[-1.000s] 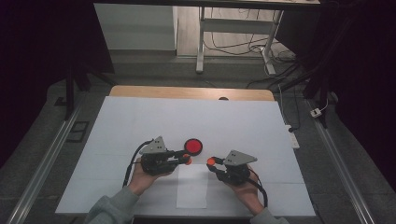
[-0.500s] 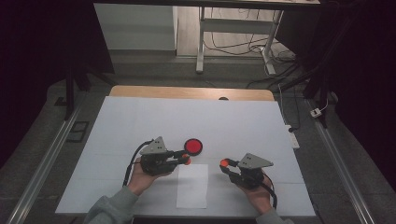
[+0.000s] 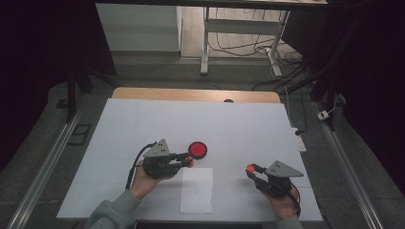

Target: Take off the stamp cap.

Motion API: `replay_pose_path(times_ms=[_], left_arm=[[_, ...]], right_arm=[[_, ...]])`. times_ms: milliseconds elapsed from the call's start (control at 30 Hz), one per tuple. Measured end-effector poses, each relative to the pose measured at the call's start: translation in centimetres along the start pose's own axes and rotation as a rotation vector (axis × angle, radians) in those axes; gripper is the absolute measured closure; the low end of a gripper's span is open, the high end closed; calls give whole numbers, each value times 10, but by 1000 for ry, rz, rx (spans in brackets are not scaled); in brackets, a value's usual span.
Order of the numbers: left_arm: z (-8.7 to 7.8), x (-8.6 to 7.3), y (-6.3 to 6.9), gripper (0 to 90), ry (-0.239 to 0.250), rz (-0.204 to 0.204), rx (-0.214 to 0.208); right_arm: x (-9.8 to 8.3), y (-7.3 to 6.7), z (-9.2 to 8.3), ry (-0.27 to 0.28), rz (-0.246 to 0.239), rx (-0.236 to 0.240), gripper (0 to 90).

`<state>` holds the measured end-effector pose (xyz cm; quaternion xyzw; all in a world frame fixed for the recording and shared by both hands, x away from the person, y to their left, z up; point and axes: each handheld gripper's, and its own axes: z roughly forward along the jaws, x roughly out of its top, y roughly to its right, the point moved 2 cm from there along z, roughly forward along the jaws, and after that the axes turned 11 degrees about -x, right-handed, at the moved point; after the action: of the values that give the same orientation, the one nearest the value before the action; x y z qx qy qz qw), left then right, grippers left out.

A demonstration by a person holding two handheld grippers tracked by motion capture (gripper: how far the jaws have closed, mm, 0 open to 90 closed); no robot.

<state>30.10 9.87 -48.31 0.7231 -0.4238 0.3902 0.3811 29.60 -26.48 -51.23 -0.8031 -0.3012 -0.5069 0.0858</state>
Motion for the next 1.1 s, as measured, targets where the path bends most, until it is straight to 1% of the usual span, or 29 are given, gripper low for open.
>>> replay_pose_path(times_ms=[33, 133, 300, 600, 700, 800, 900, 1100], left_arm=[[0, 0, 0, 724, 1, -2, 1], [-1, 1, -1, 724, 4, -3, 5], [-2, 2, -2, 724, 5, -2, 11], [-2, 6, -6, 724, 5, -7, 13], [-1, 8, -8, 724, -2, -7, 20], [-1, 10, -10, 724, -12, 3, 32], [1, 12, -14, 724, -18, 4, 36], [7, 15, -22, 724, -28, -6, 40]], right_arm=[[-1, 2, -2, -4, 0, -11, 648], [-4, 9, -6, -2, 14, -20, 649], [-3, 13, -7, 2, 26, -27, 648], [-3, 14, -6, 1, 29, -24, 648], [-3, 14, -6, -2, 26, -24, 648], [-3, 14, -6, -1, 26, -23, 648], [-2, 14, -6, 1, 28, -22, 648], [-2, 14, -7, 2, 22, -24, 648]])
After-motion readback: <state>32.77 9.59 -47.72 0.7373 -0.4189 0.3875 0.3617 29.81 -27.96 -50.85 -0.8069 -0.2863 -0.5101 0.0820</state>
